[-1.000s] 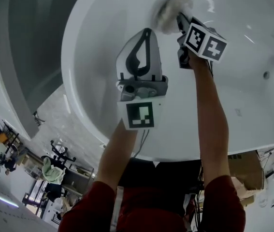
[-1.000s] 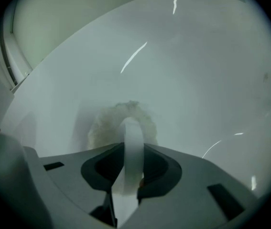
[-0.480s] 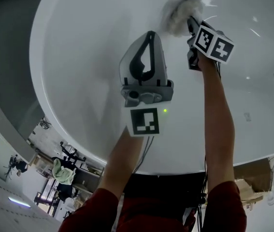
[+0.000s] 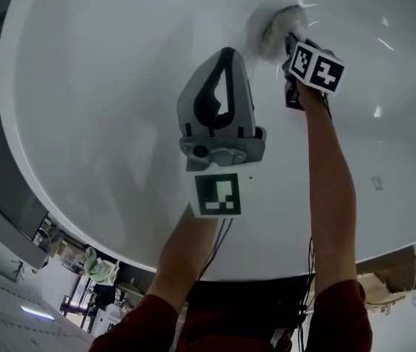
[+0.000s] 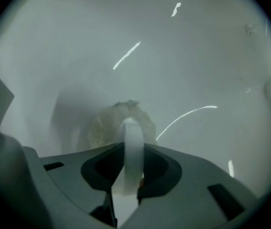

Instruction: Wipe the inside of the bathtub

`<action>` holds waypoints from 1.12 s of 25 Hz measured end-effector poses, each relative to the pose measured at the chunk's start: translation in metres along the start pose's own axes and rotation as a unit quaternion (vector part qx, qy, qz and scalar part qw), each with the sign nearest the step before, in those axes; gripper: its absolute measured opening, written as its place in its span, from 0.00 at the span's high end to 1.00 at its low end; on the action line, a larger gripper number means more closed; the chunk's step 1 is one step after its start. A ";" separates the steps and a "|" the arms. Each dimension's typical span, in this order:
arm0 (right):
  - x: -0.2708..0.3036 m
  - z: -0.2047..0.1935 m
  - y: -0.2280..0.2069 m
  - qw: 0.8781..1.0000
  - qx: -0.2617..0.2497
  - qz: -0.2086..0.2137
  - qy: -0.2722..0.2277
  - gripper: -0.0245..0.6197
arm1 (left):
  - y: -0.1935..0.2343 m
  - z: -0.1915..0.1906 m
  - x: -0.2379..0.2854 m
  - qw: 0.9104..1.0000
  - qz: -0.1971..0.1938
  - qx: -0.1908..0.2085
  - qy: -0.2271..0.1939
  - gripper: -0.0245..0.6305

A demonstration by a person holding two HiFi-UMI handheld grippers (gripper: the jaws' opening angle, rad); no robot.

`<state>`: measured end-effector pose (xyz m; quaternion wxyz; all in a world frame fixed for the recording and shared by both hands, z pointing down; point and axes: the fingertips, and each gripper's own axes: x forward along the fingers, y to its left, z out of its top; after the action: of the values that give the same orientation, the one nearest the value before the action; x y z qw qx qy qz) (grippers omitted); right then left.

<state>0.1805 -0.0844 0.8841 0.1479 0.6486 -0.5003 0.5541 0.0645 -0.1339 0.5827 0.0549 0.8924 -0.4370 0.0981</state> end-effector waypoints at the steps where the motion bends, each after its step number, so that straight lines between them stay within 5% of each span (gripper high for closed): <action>1: 0.004 -0.004 -0.008 1.000 0.002 -0.008 0.007 0.80 | -0.002 -0.001 0.001 1.000 -0.001 0.000 0.000 0.94; 21: 0.003 -0.012 -0.012 0.999 0.004 -0.030 0.010 0.80 | -0.010 0.010 0.003 1.000 -0.018 0.014 -0.001 0.94; 28: -0.032 -0.008 0.022 1.000 0.002 0.005 -0.004 0.80 | -0.009 0.038 -0.003 1.000 -0.013 0.019 -0.013 0.94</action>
<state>0.1613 -0.0726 0.8507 0.1417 0.6489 -0.5029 0.5531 0.0742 -0.1332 0.5444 0.0339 0.9002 -0.4237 0.0943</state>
